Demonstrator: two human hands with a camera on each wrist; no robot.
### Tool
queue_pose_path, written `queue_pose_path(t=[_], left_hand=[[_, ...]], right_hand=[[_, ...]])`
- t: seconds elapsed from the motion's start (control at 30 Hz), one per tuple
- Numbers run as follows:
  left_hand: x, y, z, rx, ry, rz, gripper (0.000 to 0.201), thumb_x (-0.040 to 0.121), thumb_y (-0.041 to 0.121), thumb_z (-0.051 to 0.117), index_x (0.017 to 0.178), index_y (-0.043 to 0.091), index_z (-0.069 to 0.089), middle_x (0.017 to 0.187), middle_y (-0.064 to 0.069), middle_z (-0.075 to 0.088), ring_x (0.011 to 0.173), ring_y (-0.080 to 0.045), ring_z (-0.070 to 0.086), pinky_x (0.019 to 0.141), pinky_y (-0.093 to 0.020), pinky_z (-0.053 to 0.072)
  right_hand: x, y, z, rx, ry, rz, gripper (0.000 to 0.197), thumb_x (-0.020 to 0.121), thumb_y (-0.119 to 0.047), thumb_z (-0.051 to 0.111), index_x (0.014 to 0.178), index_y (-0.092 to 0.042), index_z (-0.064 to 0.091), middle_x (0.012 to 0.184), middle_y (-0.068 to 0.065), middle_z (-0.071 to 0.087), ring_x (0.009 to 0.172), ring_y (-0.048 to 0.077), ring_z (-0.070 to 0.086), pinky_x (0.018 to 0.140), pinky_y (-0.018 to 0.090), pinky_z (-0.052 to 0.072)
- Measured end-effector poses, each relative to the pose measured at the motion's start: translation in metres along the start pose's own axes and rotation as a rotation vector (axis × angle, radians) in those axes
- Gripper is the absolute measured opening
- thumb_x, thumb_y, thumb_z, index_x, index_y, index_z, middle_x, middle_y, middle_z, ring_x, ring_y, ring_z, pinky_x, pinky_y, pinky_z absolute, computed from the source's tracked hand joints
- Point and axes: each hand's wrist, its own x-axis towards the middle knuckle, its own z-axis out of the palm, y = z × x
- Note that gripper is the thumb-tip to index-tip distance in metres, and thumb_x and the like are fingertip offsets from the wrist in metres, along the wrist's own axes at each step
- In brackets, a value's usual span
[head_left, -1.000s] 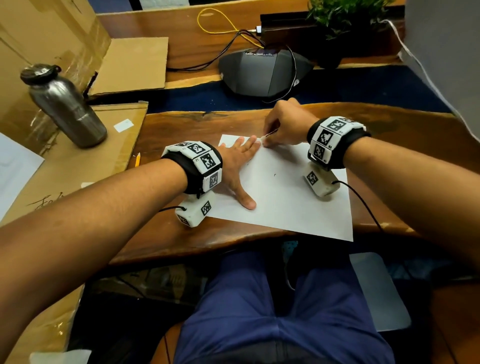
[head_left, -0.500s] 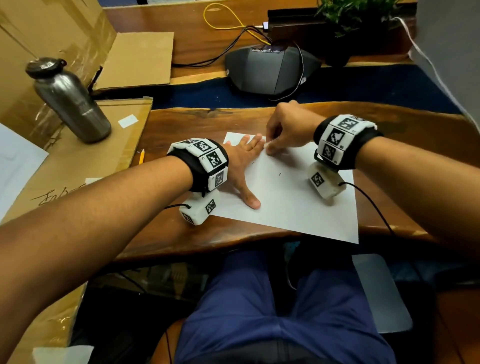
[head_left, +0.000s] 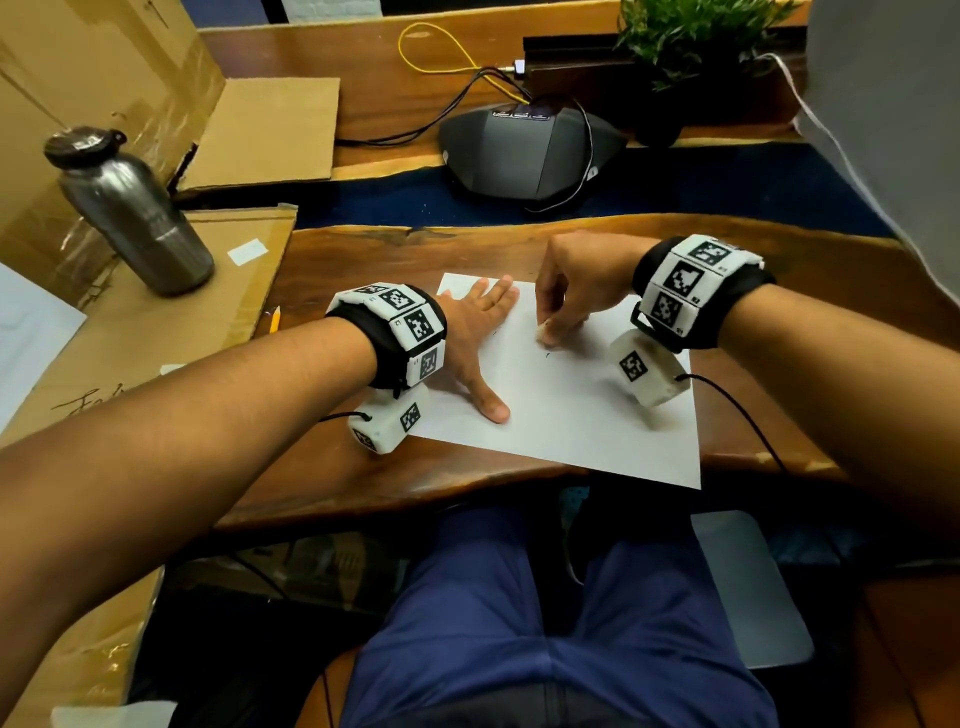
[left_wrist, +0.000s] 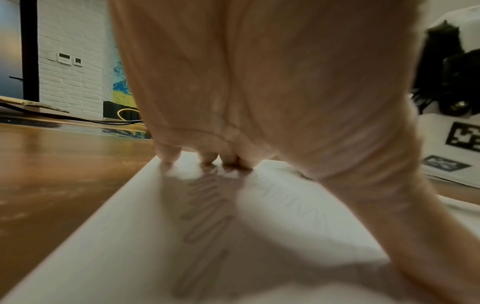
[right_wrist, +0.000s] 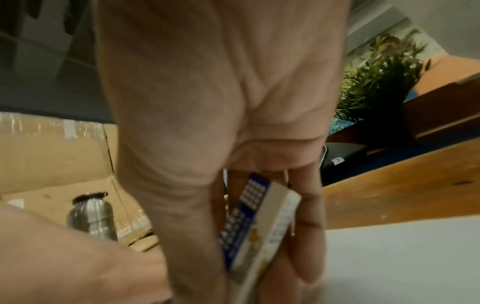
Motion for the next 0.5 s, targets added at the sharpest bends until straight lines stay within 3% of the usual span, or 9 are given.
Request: queue_pose_path(t=[0.13, 0.3, 0.4, 0.5], left_hand=[[0.000, -0.003, 0.002, 0.004, 0.008, 0.017, 0.155, 0.052, 0.080, 0.075, 0.149, 0.023, -0.032, 0.156, 0.006, -0.039, 0.146, -0.017, -0.029, 0.121, -0.052, -0.009], [-0.005, 0.000, 0.000, 0.037, -0.006, 0.035, 0.147, 0.061, 0.078, 0.071, 0.150, 0.020, -0.031, 0.156, 0.003, -0.038, 0.147, -0.016, -0.027, 0.122, -0.046, -0.009], [-0.014, 0.003, -0.003, 0.060, 0.026, 0.102, 0.129, 0.075, 0.072, 0.065, 0.153, 0.019, -0.024, 0.159, 0.003, -0.031, 0.149, -0.015, -0.020, 0.116, -0.034, -0.012], [-0.023, 0.009, 0.000, 0.123, 0.138, 0.255, 0.120, 0.080, 0.074, 0.056, 0.155, 0.020, -0.020, 0.160, 0.002, -0.029, 0.149, -0.013, -0.021, 0.117, -0.036, -0.015]], right_hand=[[-0.009, 0.022, -0.009, 0.024, 0.217, 0.112, 0.014, 0.078, -0.030, 0.083, 0.074, -0.021, 0.073, 0.067, -0.002, 0.072, 0.064, 0.012, 0.066, 0.057, 0.024, 0.046], [-0.018, 0.048, 0.000, 0.138, 0.022, 0.279, 0.015, 0.077, -0.028, 0.085, 0.080, -0.019, 0.074, 0.073, -0.003, 0.072, 0.068, 0.014, 0.063, 0.065, 0.031, 0.055], [-0.018, 0.056, 0.002, 0.198, 0.026, 0.269, 0.017, 0.075, -0.032, 0.087, 0.080, -0.021, 0.075, 0.079, 0.000, 0.075, 0.072, 0.018, 0.067, 0.073, 0.035, 0.060], [-0.017, 0.056, -0.001, 0.212, 0.011, 0.261, 0.017, 0.076, -0.030, 0.086, 0.083, -0.019, 0.075, 0.081, 0.003, 0.076, 0.070, 0.018, 0.066, 0.067, 0.032, 0.057]])
